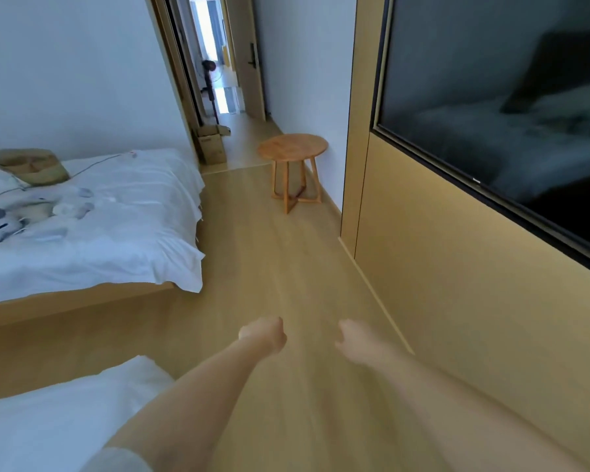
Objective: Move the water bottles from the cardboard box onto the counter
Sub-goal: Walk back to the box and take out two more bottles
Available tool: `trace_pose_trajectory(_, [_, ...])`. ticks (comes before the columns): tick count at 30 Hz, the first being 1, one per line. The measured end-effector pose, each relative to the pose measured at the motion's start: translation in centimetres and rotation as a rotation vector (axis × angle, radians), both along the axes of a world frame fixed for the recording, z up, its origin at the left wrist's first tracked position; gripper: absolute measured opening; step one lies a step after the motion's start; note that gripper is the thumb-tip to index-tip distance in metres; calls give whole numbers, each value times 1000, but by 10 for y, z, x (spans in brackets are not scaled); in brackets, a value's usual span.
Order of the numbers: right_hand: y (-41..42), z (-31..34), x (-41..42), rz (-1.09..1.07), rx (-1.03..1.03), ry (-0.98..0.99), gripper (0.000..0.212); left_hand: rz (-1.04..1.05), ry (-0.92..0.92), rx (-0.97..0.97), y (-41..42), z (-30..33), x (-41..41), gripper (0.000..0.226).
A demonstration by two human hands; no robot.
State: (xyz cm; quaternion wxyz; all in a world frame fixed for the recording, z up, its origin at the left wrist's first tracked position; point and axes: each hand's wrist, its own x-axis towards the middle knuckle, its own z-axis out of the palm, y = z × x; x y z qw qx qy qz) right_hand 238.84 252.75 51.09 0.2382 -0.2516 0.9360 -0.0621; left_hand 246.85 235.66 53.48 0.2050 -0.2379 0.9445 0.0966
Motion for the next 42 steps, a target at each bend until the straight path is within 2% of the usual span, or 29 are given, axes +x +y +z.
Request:
trace_pose_trajectory(11, [-131, -37, -187, 182, 89, -51, 36, 124, -73, 75, -107, -40, -158, 34])
trace_pose_trajectory(23, [-290, -7, -386, 397, 125, -3, 27, 238, -90, 67, -244, -36, -332, 32])
trace_pose_trajectory(28, [-379, -15, -459, 478, 159, 42, 31, 237, -84, 63, -333, -56, -406, 25])
trace_pose_trajectory(31, [-445, -13, -512, 481, 169, 74, 33, 260, -36, 68, -400, -59, -463, 29])
trace_pose_trajectory(37, [-575, 10, -611, 432, 130, 74, 31, 212, 16, 38, -532, -35, -574, 22])
trace_pose_trajectory(42, [-653, 9, -683, 426, 145, 49, 29, 190, 9, 35, -606, -29, -651, 18])
